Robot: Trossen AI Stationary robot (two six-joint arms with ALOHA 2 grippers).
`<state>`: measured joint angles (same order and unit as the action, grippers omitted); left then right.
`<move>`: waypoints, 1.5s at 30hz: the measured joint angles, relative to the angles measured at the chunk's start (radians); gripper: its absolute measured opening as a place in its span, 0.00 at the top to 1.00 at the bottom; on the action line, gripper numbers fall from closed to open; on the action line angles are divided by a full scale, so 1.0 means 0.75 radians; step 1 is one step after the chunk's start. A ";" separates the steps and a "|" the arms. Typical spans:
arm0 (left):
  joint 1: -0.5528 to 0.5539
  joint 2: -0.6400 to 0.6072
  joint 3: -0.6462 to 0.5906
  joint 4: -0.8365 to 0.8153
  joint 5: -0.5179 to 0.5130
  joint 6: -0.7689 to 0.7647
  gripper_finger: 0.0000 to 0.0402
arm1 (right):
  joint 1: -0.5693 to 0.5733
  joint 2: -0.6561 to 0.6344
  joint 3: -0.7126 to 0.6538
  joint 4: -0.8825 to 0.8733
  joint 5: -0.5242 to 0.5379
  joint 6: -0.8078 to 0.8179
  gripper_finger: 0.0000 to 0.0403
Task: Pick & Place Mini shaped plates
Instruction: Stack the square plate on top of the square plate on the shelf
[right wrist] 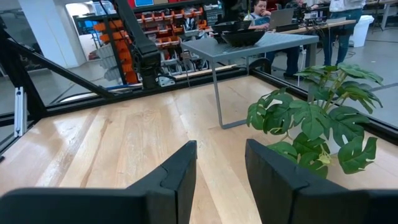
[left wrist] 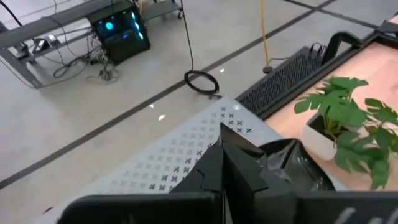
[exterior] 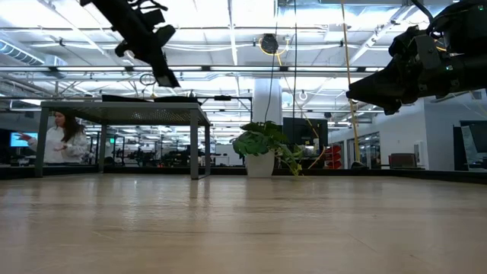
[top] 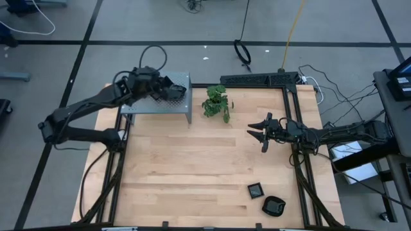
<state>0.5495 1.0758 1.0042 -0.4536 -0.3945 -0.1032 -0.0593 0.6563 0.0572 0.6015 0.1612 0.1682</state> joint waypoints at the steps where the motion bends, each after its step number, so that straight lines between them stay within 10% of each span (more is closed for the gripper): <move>1: 0.000 -0.013 0.000 -0.017 -0.008 0.001 0.99 | 0.000 0.000 0.000 0.000 0.000 0.001 0.68; 45: 0.055 -0.037 0.000 -0.318 -0.057 -0.144 0.98 | 0.000 0.000 0.000 0.001 0.000 0.004 0.68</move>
<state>0.5907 1.0482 1.0042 -0.6922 -0.4370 -0.2111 -0.0591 0.6563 0.0572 0.6022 0.1612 0.1711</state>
